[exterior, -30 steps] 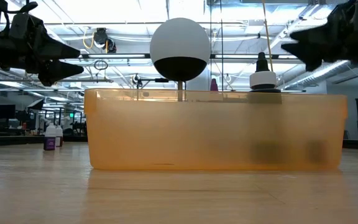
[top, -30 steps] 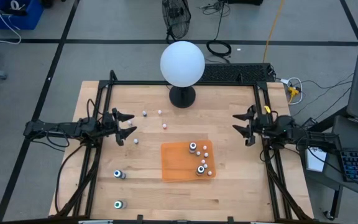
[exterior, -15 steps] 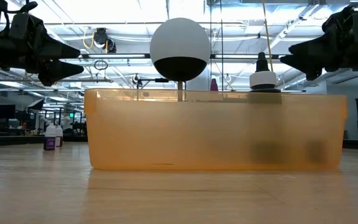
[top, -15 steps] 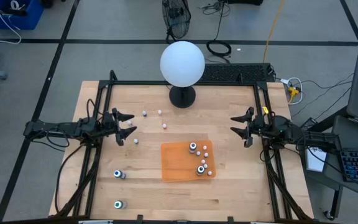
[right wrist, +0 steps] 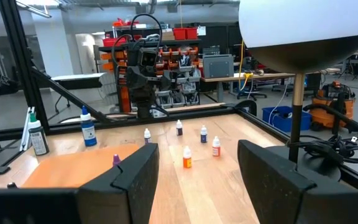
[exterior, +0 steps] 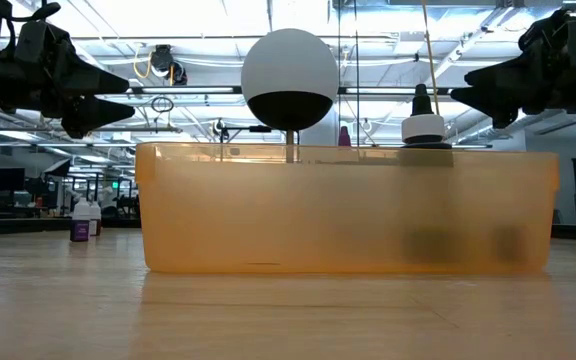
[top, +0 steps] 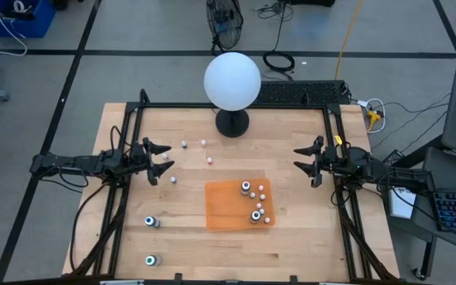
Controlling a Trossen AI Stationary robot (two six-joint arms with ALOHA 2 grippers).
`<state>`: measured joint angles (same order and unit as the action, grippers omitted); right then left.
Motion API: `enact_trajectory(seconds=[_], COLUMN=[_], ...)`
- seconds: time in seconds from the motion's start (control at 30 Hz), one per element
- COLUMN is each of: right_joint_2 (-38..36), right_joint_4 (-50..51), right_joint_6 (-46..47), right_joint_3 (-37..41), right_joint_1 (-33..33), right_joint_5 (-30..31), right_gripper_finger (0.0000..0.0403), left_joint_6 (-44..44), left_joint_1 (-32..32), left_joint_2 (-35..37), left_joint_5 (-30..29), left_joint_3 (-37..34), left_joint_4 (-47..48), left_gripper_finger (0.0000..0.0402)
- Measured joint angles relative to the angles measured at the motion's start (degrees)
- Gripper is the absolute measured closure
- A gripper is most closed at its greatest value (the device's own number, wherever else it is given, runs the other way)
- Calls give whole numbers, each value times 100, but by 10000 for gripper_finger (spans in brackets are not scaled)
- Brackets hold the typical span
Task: Pick & Place food coloring
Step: Put the small orange food coloring bottle into the orange container
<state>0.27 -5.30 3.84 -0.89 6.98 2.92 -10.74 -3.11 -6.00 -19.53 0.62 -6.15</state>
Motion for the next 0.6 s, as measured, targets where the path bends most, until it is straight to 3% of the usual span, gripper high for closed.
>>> enact_trajectory(seconds=[0.6], right_joint_2=[2], right_joint_4=[-2], right_joint_6=[0], right_joint_3=[2], right_joint_1=[-2], right_joint_5=[0], right_gripper_finger=[195], left_joint_6=[-35], left_joint_1=[4], left_joint_2=[-46], left_joint_5=[-136], left_joint_3=[2], left_joint_4=[-347], left_gripper_finger=[91])
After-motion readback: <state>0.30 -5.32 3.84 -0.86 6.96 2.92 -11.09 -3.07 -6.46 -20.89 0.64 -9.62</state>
